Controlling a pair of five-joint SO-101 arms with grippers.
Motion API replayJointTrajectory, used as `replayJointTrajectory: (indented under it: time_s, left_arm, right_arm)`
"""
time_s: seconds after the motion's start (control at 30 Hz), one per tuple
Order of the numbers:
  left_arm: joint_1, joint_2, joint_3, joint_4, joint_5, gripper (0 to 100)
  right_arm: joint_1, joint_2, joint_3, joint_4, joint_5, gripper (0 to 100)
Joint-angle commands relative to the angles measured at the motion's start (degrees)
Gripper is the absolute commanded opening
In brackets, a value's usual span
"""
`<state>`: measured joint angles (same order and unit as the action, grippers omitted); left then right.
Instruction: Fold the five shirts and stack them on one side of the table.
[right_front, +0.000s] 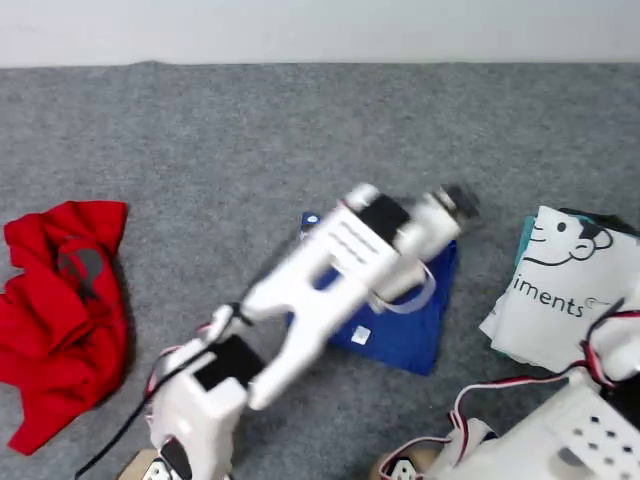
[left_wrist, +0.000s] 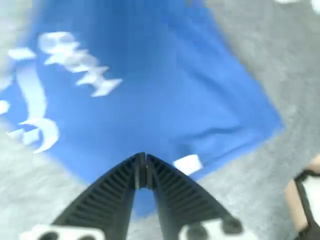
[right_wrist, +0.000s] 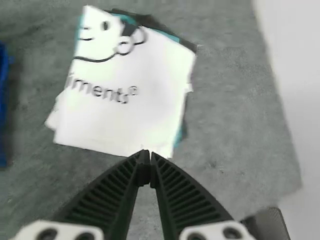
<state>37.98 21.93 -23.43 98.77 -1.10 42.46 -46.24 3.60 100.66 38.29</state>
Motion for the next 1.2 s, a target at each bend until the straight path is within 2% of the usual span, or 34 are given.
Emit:
replayJointTrajectory:
  time_s: [0.0, 0.1, 0.3, 0.43, 0.53, 0.67, 0.83, 1.0, 1.17]
  left_arm:
    - [-8.1, -8.7, -0.2, 1.8, -0.3, 0]
    - [-15.6, -13.1, -0.2, 1.8, -0.3, 0]
    - [-32.1, -21.0, 1.6, 1.8, -0.4, 0]
    - [-41.9, -27.2, 7.6, 1.8, -0.6, 0]
    - [-48.2, -32.3, 12.7, 1.8, -0.7, 0]
    - [-55.4, -37.5, 18.0, 1.7, -4.7, 0]
    - [-61.1, -38.9, 22.6, 1.6, -9.2, 0]
    - [-63.7, -38.9, 25.5, 1.6, -9.6, 0]
    - [-65.1, -38.9, 26.2, 1.6, -9.6, 0]
  right_arm:
    - [-5.7, 0.0, 2.5, 2.2, -1.6, 0.9]
    - [-12.3, 0.0, 6.4, 2.2, -5.9, 0.9]
    - [-31.1, 1.6, 14.8, -0.7, -16.2, 0.9]
    - [-40.4, 9.1, 16.8, -6.2, -24.0, 0.9]
    - [-45.3, 16.7, 14.7, -10.7, -25.6, 0.9]
    - [-47.0, 27.5, 10.0, -15.6, -25.8, 2.4]
    - [-46.5, 39.3, 1.2, -16.8, -32.2, 14.9]
    - [-46.5, 46.0, -6.1, -16.5, -35.2, 15.8]
    - [-45.1, 48.4, -7.0, -16.9, -36.1, 15.8]
